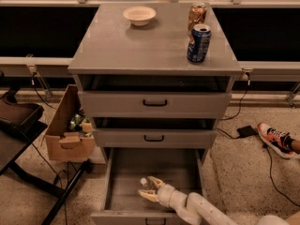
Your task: Pick water bottle from bottom drawer and place on counter
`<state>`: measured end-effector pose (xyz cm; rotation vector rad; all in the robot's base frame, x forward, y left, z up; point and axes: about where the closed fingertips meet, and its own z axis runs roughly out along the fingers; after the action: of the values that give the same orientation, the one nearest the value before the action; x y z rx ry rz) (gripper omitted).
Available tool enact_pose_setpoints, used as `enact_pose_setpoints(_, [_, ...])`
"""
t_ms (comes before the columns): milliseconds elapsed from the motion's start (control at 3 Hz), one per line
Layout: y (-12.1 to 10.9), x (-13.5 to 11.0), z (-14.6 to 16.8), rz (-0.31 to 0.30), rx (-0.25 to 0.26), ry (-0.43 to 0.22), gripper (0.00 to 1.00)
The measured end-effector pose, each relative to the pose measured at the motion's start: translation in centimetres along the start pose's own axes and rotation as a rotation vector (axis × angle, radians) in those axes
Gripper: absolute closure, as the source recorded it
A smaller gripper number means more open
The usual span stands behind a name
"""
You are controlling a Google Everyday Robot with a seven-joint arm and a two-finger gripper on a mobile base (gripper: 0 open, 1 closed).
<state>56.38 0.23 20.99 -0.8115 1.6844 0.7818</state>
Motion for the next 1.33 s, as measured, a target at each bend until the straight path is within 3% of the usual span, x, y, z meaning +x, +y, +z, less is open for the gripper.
enact_pose_setpoints(667, [0.0, 0.0, 0.0, 0.000, 0.000, 0.000, 0.98])
enact_pose_setpoints(1000, [0.1, -0.3, -0.1, 0.000, -0.001, -0.003, 1.00])
enact_pose_setpoints(1333, [2.0, -8.7, -4.8, 0.006, -0.036, -0.103, 1.00])
